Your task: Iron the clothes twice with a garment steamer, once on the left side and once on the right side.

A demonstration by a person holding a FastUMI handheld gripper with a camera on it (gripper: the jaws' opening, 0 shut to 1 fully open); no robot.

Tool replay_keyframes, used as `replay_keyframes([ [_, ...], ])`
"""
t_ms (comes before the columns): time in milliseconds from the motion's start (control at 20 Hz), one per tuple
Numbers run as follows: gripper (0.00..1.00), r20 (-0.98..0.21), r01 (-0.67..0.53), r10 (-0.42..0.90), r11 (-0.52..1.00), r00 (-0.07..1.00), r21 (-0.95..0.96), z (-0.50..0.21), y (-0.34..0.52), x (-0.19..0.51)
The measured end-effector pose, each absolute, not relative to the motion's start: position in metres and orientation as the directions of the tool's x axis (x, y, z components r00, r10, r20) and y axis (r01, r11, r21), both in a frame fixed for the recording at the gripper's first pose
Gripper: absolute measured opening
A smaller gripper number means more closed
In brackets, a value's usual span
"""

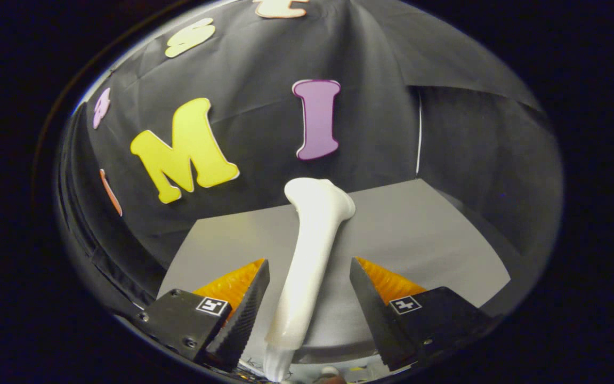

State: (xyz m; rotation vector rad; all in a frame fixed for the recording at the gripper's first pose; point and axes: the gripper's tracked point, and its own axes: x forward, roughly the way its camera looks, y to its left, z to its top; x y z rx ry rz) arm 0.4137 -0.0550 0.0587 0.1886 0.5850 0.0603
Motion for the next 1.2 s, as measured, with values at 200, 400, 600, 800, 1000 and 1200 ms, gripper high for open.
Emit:
replay_keyframes([
  [200,0.91,-0.613,0.032,0.13,0.968,0.779,0.247,0.054,-0.054,0.422],
  [400,0.75,-0.659,0.065,0.135,0.961,0.74,0.27,0.038,-0.044,0.436],
  [600,0.53,-0.689,0.11,0.083,0.967,0.72,0.231,0.03,-0.044,0.435],
  [800,0.41,-0.666,0.145,0.057,0.959,0.744,0.244,0.034,-0.044,0.435],
  [1000,0.38,-0.599,0.164,-0.028,0.971,0.8,0.173,0.05,-0.043,0.434],
  [1200,0.37,-0.503,0.115,-0.031,0.984,0.864,0.138,0.084,-0.03,0.408],
])
